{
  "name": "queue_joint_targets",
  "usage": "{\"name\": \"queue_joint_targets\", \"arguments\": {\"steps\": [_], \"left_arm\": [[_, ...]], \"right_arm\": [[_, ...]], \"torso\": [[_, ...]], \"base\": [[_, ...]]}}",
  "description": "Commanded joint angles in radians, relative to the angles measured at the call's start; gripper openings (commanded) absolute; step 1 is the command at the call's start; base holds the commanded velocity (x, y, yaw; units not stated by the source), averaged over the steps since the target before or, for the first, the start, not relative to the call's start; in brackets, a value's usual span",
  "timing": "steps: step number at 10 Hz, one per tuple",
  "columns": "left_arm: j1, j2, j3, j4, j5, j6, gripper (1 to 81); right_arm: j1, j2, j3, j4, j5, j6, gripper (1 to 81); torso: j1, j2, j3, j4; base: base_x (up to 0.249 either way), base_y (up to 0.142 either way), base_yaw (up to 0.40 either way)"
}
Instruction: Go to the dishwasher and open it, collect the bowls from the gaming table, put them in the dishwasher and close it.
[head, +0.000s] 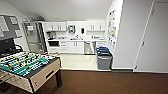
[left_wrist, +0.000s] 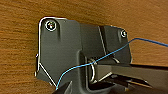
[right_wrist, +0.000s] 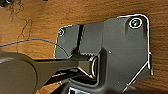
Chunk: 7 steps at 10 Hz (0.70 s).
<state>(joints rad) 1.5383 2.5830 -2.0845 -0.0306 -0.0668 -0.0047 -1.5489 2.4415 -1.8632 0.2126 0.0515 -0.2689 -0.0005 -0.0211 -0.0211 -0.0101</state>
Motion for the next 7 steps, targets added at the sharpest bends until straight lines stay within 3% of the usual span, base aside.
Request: {"name": "queue_joint_targets", "arguments": {"steps": [1,7], "left_arm": [[-0.060,-0.024,0.009,0.008,0.047,0.000,81.1],[-0.060,-0.015,0.009,0.015,0.047,0.000,81.1]], "right_arm": [[0.054,-0.028,0.015,-0.007,-0.056,-0.009,81.1],[0.052,-0.023,0.007,-0.007,-0.056,-0.009,81.1]], "torso": [[0.001,0.000,0.000,0.000],[0.001,0.000,0.000,0.000]], "base": [[0.114,0.000,0.000],[0.177,0.000,0.000]]}}
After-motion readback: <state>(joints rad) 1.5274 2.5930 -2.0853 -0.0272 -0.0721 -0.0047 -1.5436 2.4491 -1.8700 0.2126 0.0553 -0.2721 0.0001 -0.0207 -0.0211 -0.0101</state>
